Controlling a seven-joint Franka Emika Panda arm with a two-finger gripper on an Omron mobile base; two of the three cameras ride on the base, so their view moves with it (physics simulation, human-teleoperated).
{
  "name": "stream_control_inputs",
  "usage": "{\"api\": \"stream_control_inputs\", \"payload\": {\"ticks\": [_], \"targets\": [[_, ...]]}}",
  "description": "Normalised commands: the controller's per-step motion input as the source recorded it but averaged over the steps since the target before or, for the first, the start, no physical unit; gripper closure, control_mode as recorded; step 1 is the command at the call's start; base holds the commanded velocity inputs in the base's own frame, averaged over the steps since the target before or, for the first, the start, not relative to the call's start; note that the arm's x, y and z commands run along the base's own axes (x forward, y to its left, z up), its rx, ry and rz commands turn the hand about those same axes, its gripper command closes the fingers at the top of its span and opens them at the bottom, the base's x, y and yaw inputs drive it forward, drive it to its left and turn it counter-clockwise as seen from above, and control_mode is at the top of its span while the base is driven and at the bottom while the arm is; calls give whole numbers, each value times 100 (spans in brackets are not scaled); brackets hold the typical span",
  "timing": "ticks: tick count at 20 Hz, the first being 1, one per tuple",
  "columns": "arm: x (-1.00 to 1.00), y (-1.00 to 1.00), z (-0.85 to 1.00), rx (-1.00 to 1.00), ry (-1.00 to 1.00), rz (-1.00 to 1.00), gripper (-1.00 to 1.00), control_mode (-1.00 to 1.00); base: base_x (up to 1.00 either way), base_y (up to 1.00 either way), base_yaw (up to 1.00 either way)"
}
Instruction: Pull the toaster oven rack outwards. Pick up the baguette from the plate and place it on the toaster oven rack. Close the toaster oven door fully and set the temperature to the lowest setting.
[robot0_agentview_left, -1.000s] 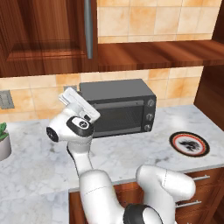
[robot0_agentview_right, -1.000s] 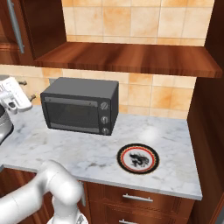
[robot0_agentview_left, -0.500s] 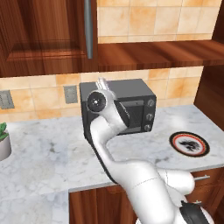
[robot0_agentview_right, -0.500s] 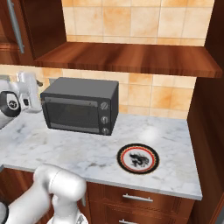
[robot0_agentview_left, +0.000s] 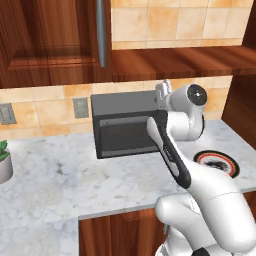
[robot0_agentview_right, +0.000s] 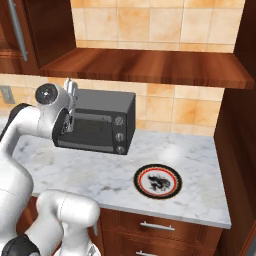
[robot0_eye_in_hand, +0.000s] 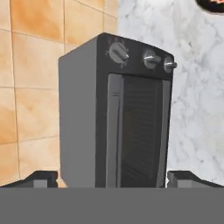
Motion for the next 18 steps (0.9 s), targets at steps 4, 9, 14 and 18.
{"api": "stream_control_inputs", "payload": {"ticks": [4,9,14,18], "targets": [[0,-100,-21,23,-10,33,-100,-100,0,0,0],[1,-99,-26,9,-15,39,-100,-100,0,0,0],[14,-40,-13,16,-2,16,-100,-100,0,0,0],[0,11,18,45,17,-2,-100,-100,0,0,0]]}}
